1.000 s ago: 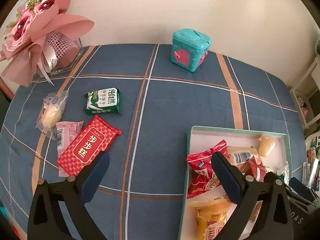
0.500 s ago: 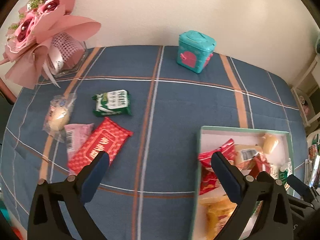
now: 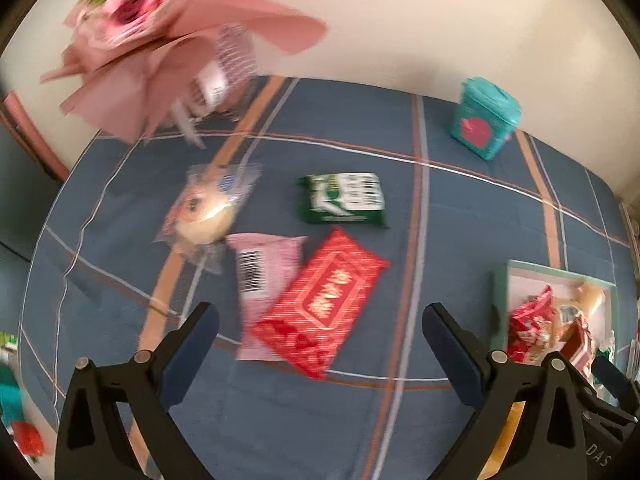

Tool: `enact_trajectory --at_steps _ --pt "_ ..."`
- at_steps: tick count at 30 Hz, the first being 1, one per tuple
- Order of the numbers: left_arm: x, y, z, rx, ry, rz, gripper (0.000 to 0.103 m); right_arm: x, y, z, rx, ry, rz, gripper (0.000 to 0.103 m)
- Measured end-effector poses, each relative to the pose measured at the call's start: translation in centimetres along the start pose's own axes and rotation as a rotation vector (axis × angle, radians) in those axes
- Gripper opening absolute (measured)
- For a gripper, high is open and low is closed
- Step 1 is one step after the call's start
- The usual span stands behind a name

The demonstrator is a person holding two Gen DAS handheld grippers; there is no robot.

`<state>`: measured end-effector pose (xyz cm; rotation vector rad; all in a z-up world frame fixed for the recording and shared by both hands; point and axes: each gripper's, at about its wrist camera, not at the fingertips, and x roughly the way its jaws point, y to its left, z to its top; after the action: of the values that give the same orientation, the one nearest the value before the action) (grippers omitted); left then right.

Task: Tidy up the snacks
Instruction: 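Move both tools back from the tray toward the remaining snacks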

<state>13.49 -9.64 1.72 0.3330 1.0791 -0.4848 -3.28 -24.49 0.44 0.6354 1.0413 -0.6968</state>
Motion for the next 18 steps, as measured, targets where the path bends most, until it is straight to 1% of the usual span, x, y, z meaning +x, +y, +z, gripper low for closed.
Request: enact_trajectory --at_steps 5,9,12,18 --pt "0.5 3.4 -0.1 -0.054 0.01 0.035 0.101 -0.1 2.4 -0.4 -0.033 -0.006 0.018 0.103" --pt "0.8 6.1 -0.1 -0.091 0.026 0.045 0.101 0.1 4.2 -0.7 -0.066 -0.004 0.026 0.103" --pt "0.6 7.8 -0.2 -0.112 0.022 0.063 0.101 0.5 5.3 -0.9 -0.079 0.003 0.036 0.103" --pt "1.1 10.5 -0.3 -0.154 0.03 0.073 0.101 1.1 7.5 -1.4 -0.09 0.01 0.079 0.103"
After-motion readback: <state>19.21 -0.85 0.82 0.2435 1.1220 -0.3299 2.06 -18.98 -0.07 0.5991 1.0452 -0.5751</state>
